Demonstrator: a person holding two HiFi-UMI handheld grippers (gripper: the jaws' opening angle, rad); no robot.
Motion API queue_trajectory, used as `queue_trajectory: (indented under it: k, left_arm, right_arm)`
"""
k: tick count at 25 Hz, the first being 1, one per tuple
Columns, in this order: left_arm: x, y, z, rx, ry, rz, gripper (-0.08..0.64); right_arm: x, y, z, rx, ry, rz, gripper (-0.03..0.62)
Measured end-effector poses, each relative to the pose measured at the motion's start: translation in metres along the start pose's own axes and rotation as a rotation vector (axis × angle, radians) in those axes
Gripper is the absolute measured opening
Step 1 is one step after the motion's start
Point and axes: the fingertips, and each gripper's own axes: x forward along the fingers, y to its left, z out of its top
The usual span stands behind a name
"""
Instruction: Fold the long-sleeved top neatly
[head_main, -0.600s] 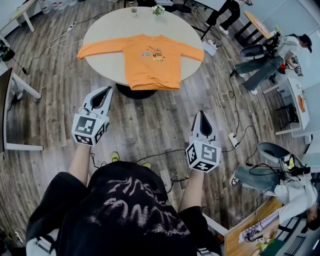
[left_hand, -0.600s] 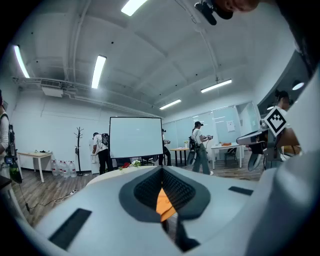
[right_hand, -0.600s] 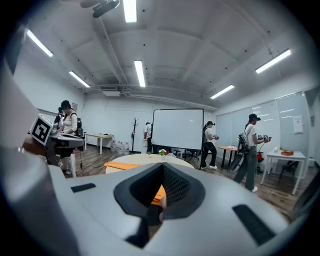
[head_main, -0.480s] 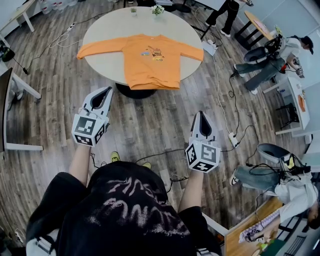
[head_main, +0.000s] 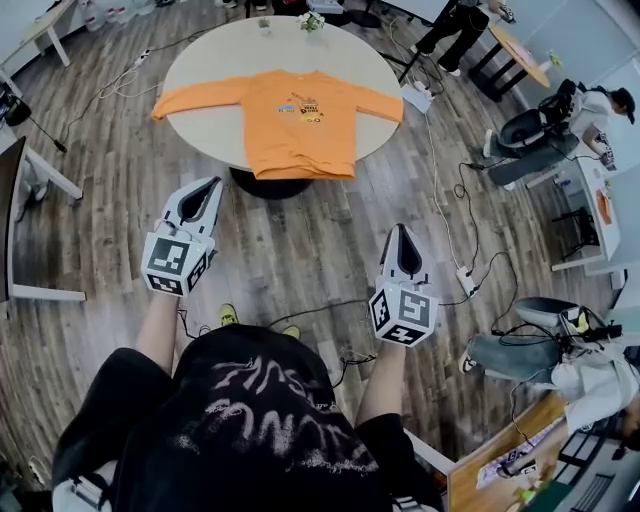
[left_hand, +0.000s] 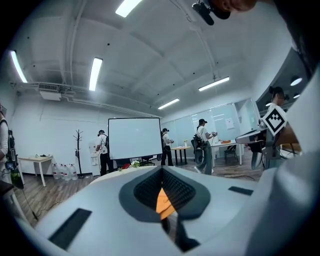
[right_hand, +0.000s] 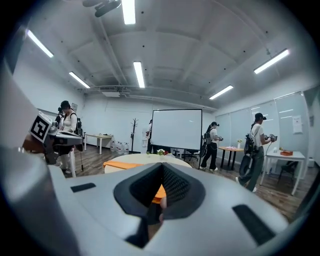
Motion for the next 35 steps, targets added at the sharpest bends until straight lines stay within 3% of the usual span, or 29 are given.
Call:
queue_trajectory:
  k: [5, 12, 19, 25, 35]
  left_arm:
    - [0.006, -0.016, -0.007, 0.075, 0.047, -0.017, 0.009]
    - [0.005, -0.048, -0.014, 0.173, 0.098, -0.012, 0.011]
    - [0.016, -0.083, -0.030, 0.287, 0.191, -0.031, 0.117]
    - [0.014, -0.092, -0.032, 0.286, 0.202, -0.027, 0.132]
    - [0.027, -0.066, -0.048, 0.240, 0.200, 0.014, 0.135]
  right_arm:
    - [0.001, -0.004, -0.013, -0.069, 0.036, 0.048, 0.009]
    - [-0.006, -0.015, -0.036, -0.128, 0.081, 0.117, 0.077]
    - [-0.004, -0.028, -0.057, -0.195, 0.117, 0.200, 0.153]
    - [-0.003, -0.029, -0.062, -0.159, 0.108, 0.220, 0.164]
    - [0.023, -0.029, -0.066, -0.107, 0.094, 0.200, 0.170]
